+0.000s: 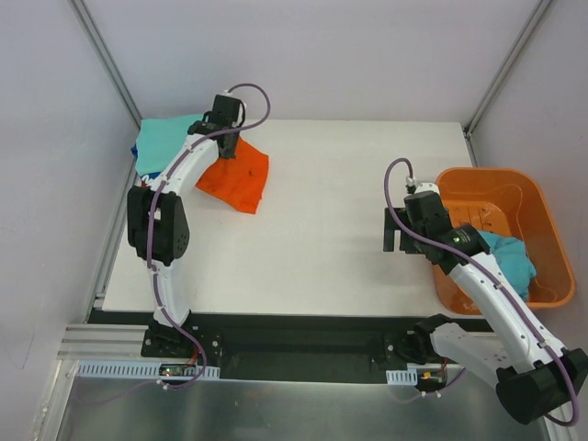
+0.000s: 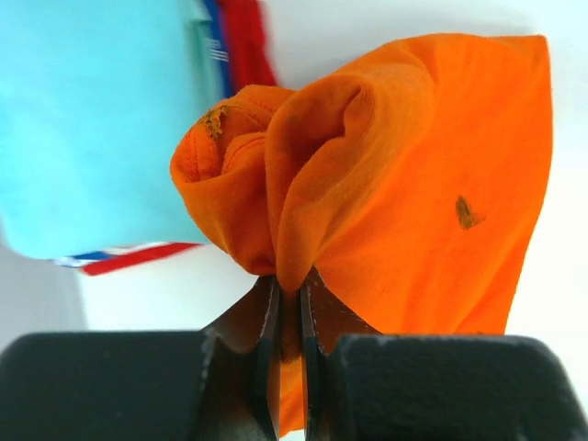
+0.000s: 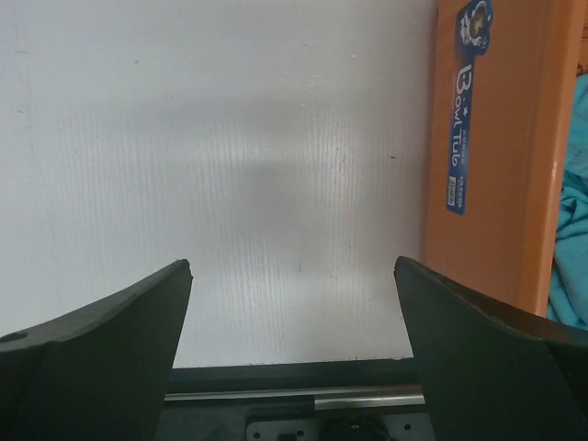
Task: Fold and stack the t-shirts
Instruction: Put the neatly folded tshirt into the corner of the board with the left arm
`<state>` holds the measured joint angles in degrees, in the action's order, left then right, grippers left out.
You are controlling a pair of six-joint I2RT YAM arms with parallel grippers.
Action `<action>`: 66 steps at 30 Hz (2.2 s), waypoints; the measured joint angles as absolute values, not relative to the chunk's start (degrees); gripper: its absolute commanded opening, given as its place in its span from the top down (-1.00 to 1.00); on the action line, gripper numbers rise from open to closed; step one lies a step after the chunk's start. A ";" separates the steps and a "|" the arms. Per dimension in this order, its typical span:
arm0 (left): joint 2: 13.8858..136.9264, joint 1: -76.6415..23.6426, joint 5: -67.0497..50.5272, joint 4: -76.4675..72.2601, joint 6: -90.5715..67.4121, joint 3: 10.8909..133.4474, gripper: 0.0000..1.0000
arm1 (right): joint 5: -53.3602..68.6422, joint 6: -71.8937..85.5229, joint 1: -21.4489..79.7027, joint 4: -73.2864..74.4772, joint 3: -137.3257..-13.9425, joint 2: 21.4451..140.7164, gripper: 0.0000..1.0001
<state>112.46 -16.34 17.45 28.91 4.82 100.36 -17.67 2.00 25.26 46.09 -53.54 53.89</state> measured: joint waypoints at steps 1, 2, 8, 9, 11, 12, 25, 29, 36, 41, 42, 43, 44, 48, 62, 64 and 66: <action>113.30 -14.81 17.98 29.85 6.98 102.17 1.00 | -18.00 1.98 25.21 46.06 -53.54 54.22 -0.93; 113.84 -13.93 18.33 30.09 8.14 103.33 1.00 | -18.39 1.96 25.17 46.06 -53.54 54.59 -0.93; 116.05 -8.73 20.16 32.03 15.44 112.62 1.00 | -20.58 1.87 24.49 45.65 -53.54 56.23 -0.93; 116.16 -8.49 20.23 32.12 16.10 113.75 1.00 | -20.91 1.87 24.27 45.65 -53.54 56.51 -0.93; 116.18 -8.25 20.58 32.47 17.47 116.25 1.00 | -21.50 1.85 24.03 45.65 -53.54 56.97 -0.93; 116.18 -8.29 20.64 32.51 17.87 117.30 1.00 | -21.80 1.85 23.88 45.67 -53.54 57.19 -0.93; 116.14 -8.14 19.55 35.00 18.57 124.42 1.00 | -23.24 1.85 23.44 45.67 -53.54 57.54 -0.93; 116.09 -7.81 19.11 34.50 18.11 128.90 1.00 | -23.49 1.85 23.42 45.67 -53.54 57.49 -0.93; 115.77 -7.42 16.91 34.46 17.56 129.60 1.00 | -24.25 1.85 23.42 45.67 -53.54 57.49 -0.93; 115.77 -7.01 17.04 34.63 17.54 129.60 1.00 | -24.69 1.85 23.33 45.67 -53.54 57.49 -0.93; 115.77 -6.68 17.02 34.61 17.47 129.60 1.00 | -24.77 1.85 23.33 45.67 -53.54 57.49 -0.93; 115.77 -6.20 16.93 34.61 17.37 129.62 1.00 | -24.88 1.85 23.33 45.69 -53.54 57.49 -0.93; 115.77 -5.65 16.86 34.59 17.30 129.62 1.00 | -24.91 1.85 23.33 45.69 -53.54 57.49 -0.93; 116.42 -2.52 16.49 34.37 17.12 129.73 1.00 | -25.34 1.87 23.33 45.74 -53.58 57.60 -0.93; 132.42 6.46 12.75 29.04 17.26 133.69 1.00 | -26.81 3.42 23.33 48.12 -58.08 61.84 -0.93; 133.91 6.87 13.04 28.47 17.17 133.86 0.96 | -26.81 3.77 23.33 48.58 -58.76 62.63 -0.93; 134.89 7.22 13.58 27.77 17.10 134.13 0.96 | -26.81 3.97 23.33 48.86 -59.29 63.44 -0.93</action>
<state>134.89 7.22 13.58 27.77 17.10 134.13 -26.81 3.97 23.33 48.86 -59.29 63.44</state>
